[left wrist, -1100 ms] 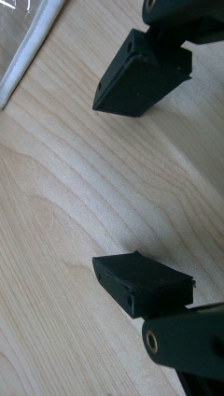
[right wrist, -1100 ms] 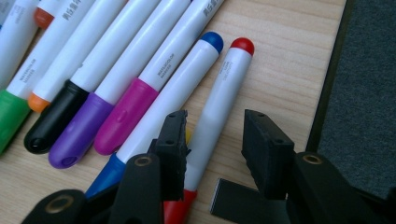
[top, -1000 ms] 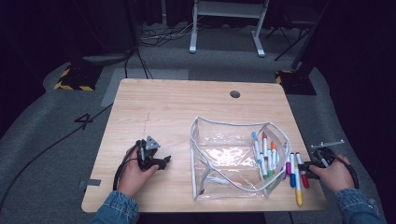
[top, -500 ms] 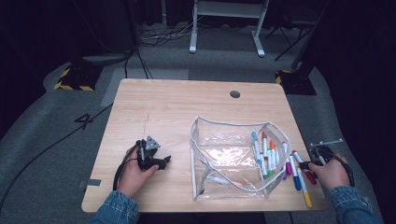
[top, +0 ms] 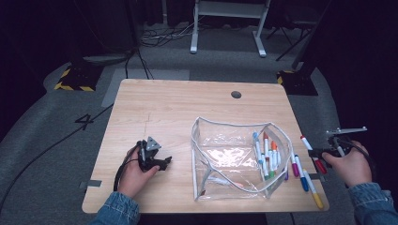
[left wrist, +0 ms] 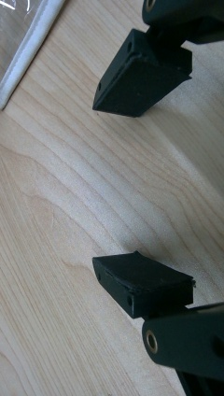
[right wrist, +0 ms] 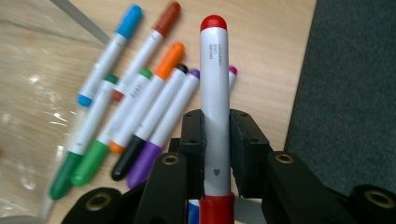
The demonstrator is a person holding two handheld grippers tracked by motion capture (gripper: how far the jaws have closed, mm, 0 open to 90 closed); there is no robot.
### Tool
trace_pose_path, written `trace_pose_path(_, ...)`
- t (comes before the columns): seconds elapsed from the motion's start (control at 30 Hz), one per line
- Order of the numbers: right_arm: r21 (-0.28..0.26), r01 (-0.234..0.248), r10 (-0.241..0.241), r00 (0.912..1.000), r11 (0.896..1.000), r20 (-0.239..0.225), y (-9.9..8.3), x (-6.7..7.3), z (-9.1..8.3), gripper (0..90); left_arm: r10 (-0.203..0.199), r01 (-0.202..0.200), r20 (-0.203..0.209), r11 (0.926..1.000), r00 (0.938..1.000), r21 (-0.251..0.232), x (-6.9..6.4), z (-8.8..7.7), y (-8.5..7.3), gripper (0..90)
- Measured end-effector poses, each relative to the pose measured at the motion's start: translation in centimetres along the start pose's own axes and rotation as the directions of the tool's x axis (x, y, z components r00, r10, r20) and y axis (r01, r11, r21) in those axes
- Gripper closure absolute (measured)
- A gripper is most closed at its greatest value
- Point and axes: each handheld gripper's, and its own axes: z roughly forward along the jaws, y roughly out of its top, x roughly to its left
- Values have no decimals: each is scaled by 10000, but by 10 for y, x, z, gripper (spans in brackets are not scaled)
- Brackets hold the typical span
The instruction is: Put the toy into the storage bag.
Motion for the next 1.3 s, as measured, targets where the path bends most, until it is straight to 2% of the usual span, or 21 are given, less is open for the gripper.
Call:
trace_pose_path(0.23, -703, 640, -668, 9970, 9955, -385, 27, 22, -35, 768, 0, 0, 1, 10000, 10000, 2, 0, 0, 0, 223)
trace_pose_path(0.27, -978, 1015, -1073, 9926, 9900, -567, 39, 33, -47, 768, 1, -1, 1, 10000, 10000, 3, 0, 0, 0, 223)
trace_pose_path(0.33, -1057, 1119, -1189, 9909, 9881, -628, 42, 37, -51, 768, 3, -3, 1, 10000, 10000, 3, 0, 0, 0, 223)
trace_pose_path(0.37, -1250, 1425, -1527, 9854, 9819, -756, 52, 49, -60, 768, 3, -3, 1, 10000, 10000, 2, 0, 0, 0, 223)
trace_pose_path(0.43, -1401, 1580, -1700, 9824, 9774, -779, 56, 55, -64, 768, 0, 0, 1, 10000, 10000, 3, 0, 0, 0, 223)
trace_pose_path(0.47, -1497, 1966, -2107, 9739, 9690, -843, 65, 69, -73, 768, 0, 0, 1, 10000, 10000, 2, 0, 0, 0, 223)
trace_pose_path(0.53, -1550, 2092, -2243, 9706, 9655, -874, 68, 74, -75, 767, 2, -2, 2, 10000, 10000, 3, 0, 0, 0, 223)
trace_pose_path(0.7, -1711, 2746, -2975, 9463, 9462, -1267, 82, 106, -84, 768, 1, -1, 3, 10000, 10000, 2, 0, 0, 0, 223)
trace_pose_path(0.73, -1718, 2956, -3211, 9356, 9397, -1468, 88, 119, -84, 767, 1, -1, 1, 10000, 10000, 1, 0, 0, 0, 223)
trace_pose_path(0.8, -1747, 3160, -3438, 9250, 9325, -1621, 92, 129, -83, 768, -1, 1, 3, 10000, 10000, 0, 0, 0, 0, 223)
trace_pose_path(0.83, -1747, 3160, -3438, 9250, 9325, -1621, 92, 129, -83, 768, -4, 4, 6, 10000, 10000, -1, 0, 0, 0, 223)
trace_pose_path(0.9, -1749, 3410, -3710, 9099, 9237, -1856, 97, 142, -80, 767, -5, 5, 7, 10000, 10000, -3, 0, 0, 0, 222)
trace_pose_path(0.93, -1723, 3458, -3758, 9064, 9224, -1930, 98, 146, -79, 768, -22, 22, 14, 10000, 10000, -3, 0, 0, 0, 222)
trace_pose_path(1.0, -1691, 3702, -4007, 8908, 9134, -2142, 101, 157, -75, 768, -20, 20, 14, 10000, 10000, -4, 0, 0, 0, 222)
trace_pose_path(1.07, -1663, 3969, -4277, 8702, 9027, -2446, 105, 173, -69, 767, -14, 14, 30, 10000, 10000, -2, 0, 0, 0, 222)
trace_pose_path(1.1, -1663, 3969, -4277, 8702, 9027, -2446, 105, 173, -69, 767, -14, 14, 30, 10000, 10000, -2, 0, 0, 0, 222)
trace_pose_path(1.13, -1619, 4155, -4451, 8542, 8951, -2687, 108, 184, -64, 768, -10, 10, 35, 10000, 10000, -2, 0, 0, 0, 222)
trace_pose_path(1.17, -1619, 4155, -4451, 8542, 8951, -2687, 108, 184, -64, 768, -10, 10, 35, 10000, 10000, -2, 0, 0, 0, 222)
trace_pose_path(1.2, -1582, 4289, -4569, 8431, 8894, -2834, 109, 192, -60, 768, -10, 10, 40, 10000, 10000, 0, 0, 0, 0, 222)
trace_pose_path(1.23, -1582, 4289, -4569, 8431, 8894, -2834, 109, 192, -60, 768, -10, 10, 40, 10000, 10000, 0, 0, 0, 0, 221)
trace_pose_path(1.3, -1509, 4497, -4742, 8279, 8804, -2995, 110, 202, -54, 767, -7, 7, 42, 10000, 10000, 1, 0, 0, 0, 220)
